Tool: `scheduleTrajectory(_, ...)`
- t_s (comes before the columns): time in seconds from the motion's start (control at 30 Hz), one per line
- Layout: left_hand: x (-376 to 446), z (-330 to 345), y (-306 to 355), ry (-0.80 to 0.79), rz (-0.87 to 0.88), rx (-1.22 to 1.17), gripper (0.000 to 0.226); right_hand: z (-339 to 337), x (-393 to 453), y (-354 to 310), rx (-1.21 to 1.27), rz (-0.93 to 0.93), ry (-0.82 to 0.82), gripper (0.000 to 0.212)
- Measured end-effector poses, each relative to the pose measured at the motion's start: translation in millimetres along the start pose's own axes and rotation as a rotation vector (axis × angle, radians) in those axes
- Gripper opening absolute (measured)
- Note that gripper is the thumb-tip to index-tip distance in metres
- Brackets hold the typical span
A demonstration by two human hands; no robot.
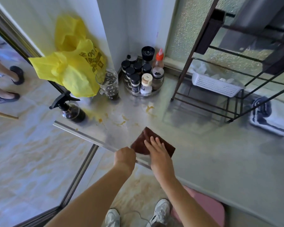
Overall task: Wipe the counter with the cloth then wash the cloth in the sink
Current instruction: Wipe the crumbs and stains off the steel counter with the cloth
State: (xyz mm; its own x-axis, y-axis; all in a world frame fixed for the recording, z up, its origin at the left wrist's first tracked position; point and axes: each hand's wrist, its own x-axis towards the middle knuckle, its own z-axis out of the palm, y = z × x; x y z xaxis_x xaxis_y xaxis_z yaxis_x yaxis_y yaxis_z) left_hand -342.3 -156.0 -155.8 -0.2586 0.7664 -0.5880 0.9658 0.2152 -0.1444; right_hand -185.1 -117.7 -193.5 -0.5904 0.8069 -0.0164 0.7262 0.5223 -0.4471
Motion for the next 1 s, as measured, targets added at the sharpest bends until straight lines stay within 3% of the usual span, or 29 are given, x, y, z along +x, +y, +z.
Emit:
scheduleTrajectory(0.07, 1.6, 1.6, -1.8, -0.005, 0.007, -0.038, 0.032, -15.9, -51.5, 15.0, 0.036, -0.041, -0.011, 0.076)
scheduleTrajectory(0.17, 5.5, 1.2, -3.4, -0.019, 0.015, -0.076, 0.029, -35.8, -52.9, 47.6, 0.052, 0.088, 0.025, 0.064)
scheduleTrajectory(0.33, 8.8, 6.0, -4.2, -0.004, 0.01, -0.094, 0.027, -24.0, 81.1, 63.6, 0.049, 0.25, 0.093, 0.048)
scheduleTrajectory(0.47, 9.7, 11.7, -3.8, 0.036, 0.016, -0.114, 0.027, -6.5, 168.6, 25.1, 0.09, 0.313, 0.095, 0.047)
scheduleTrajectory(0.7, 2.8, 5.3, -3.5, 0.038, 0.003, -0.104, 0.022, 41.8, 164.3, -79.4, 0.213, 0.022, -0.042, 0.046)
scheduleTrajectory(0.83, 1.9, 0.1, -3.8, 0.011, -0.019, -0.125, 0.027, 29.3, 132.7, -61.0, 0.26, -0.146, -0.202, 0.048)
scheduleTrajectory(1.0, -0.3, -12.6, 0.0, -0.017, -0.042, -0.128, 0.031, -1.1, 63.3, -8.9, 0.277, -0.226, -0.24, 0.063)
